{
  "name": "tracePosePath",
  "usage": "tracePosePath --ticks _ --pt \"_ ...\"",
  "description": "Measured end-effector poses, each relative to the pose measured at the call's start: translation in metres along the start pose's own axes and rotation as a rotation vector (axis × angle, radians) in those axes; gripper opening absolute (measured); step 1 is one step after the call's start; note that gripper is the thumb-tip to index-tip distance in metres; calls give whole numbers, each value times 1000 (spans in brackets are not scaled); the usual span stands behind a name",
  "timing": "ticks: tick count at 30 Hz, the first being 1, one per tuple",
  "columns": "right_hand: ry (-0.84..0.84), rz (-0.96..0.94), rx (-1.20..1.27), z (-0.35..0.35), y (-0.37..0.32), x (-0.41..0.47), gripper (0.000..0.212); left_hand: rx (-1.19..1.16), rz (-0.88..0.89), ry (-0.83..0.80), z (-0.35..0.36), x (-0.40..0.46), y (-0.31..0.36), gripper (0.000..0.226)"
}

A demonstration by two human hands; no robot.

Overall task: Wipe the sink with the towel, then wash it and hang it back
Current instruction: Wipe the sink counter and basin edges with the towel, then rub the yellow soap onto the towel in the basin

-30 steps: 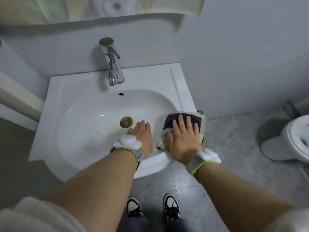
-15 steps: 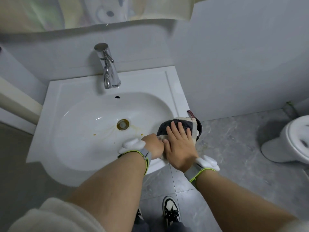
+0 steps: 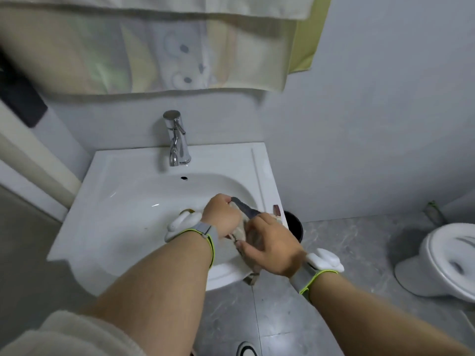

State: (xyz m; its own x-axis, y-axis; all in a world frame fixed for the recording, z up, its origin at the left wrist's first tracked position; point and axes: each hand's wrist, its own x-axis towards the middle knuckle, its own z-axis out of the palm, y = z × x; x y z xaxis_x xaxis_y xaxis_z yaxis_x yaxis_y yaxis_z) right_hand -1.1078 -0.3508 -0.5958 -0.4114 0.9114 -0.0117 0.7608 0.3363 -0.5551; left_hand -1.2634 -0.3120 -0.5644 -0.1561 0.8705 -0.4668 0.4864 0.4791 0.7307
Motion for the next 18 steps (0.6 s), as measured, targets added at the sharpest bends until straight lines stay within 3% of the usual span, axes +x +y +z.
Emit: tracePosePath --ticks 3,9,11,14,18 --pt "22 -77 -14 -21 -15 12 51 -73 25 74 -21 -9 20 51" --pt "-5 -150 -19 -50 -55 44 32 -231 73 249 -67 -28 34 21" --pt "-35 -134 -28 -57 -69 54 31 -371 74 219 -80 -36 35 16" --pt "-56 -80 93 -61 -81 65 35 -564 75 91 -93 -47 37 27" --pt "-170 -70 217 -63 -94 76 38 -474 112 77 -108 -57 27 42"
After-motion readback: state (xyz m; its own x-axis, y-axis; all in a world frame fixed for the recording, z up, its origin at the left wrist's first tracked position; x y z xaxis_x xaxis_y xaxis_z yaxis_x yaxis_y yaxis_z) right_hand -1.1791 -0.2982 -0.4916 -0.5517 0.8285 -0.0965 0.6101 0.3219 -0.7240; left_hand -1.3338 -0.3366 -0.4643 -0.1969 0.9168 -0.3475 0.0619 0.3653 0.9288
